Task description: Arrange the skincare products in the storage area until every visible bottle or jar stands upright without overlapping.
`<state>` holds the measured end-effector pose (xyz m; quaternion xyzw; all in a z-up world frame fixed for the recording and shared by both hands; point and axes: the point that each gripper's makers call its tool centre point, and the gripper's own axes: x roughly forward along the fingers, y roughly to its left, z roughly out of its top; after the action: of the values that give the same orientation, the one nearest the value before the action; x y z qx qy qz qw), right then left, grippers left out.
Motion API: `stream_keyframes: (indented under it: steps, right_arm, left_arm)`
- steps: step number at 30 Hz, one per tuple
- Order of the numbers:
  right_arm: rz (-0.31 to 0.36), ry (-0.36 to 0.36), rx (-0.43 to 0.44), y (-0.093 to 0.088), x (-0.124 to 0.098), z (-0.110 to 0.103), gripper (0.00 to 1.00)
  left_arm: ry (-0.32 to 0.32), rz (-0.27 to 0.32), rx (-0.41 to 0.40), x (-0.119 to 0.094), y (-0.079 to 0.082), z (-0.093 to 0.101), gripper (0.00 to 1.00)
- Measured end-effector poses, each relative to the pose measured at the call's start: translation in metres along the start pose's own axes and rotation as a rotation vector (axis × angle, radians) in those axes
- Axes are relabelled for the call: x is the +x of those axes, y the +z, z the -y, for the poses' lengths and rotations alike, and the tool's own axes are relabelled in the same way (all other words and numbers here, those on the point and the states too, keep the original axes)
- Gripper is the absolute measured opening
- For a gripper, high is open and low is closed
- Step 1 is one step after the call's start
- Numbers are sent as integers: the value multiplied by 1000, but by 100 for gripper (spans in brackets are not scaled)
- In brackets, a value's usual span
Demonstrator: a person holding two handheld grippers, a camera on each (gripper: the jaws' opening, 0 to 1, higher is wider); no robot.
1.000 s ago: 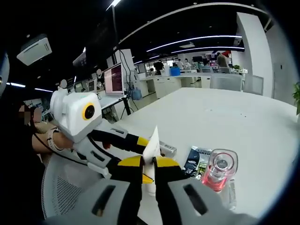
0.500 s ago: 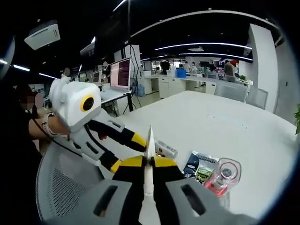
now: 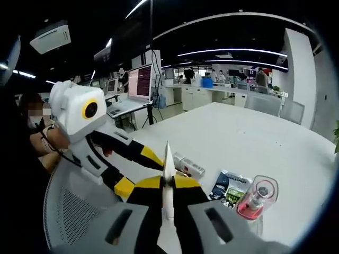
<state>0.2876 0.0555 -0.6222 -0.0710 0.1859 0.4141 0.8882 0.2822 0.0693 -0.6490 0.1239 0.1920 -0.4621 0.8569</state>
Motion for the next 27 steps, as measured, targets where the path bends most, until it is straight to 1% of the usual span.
stream_keyframes:
  steps: [4,8,17,20,27]
  right_arm:
    - [0,-7,-3,1,1,0,5]
    - [2,-7,11,1,1,0,7]
    - [7,8,26,1,-1,-4,10]
    - [11,22,45,0,-3,-6,11]
    - [-12,28,53,-6,-7,-8,9]
  left_arm:
    - [9,3,-34,-4,-3,1,30]
    - [12,0,-38,-7,-4,4,31]
    - [0,2,-32,-6,-2,8,30]
    - [-6,0,-28,-5,-2,10,30]
    - [-30,-20,-15,1,-6,10,30]
